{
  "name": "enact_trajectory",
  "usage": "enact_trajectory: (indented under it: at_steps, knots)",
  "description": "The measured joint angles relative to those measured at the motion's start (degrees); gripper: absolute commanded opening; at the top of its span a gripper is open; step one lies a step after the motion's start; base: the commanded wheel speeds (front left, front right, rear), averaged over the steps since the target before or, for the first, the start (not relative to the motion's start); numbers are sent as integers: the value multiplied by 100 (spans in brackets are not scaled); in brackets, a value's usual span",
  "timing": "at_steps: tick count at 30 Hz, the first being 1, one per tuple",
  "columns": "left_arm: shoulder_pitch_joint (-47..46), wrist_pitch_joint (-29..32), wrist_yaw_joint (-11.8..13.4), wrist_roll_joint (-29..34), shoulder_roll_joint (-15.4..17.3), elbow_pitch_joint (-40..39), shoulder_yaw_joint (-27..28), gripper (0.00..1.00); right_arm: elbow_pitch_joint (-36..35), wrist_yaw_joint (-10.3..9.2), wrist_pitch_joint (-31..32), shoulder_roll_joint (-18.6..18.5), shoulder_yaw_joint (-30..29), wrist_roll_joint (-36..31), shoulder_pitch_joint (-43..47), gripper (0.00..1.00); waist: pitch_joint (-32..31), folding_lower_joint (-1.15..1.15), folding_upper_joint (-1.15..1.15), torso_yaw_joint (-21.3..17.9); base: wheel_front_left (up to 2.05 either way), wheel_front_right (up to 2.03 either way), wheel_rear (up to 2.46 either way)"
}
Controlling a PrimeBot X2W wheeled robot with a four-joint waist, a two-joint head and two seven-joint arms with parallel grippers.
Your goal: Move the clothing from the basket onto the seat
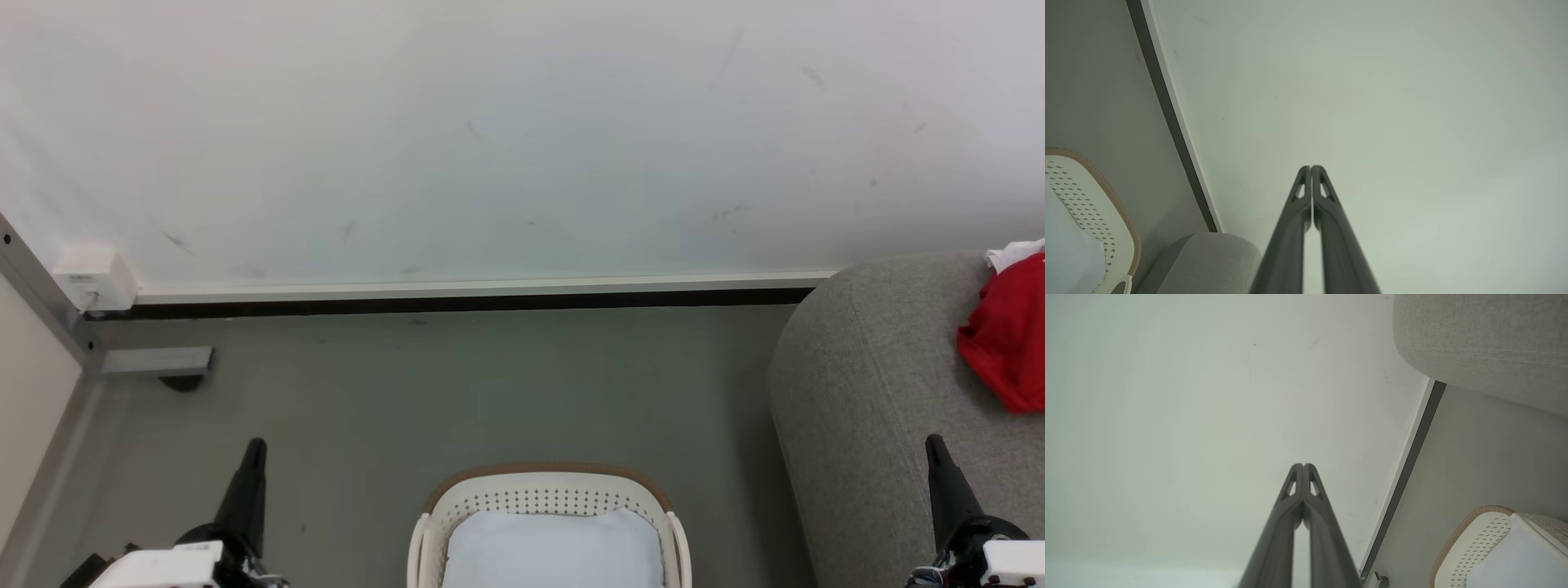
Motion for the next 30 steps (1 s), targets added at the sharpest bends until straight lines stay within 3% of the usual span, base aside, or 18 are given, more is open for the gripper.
enact_trajectory:
  at_steps: [30]
  knots:
    - [0, 0, -5, 0, 0, 0, 0, 0, -1, 0, 0, 0, 0, 0, -1, 0, 0, 0, 0, 0, 0, 0, 0]
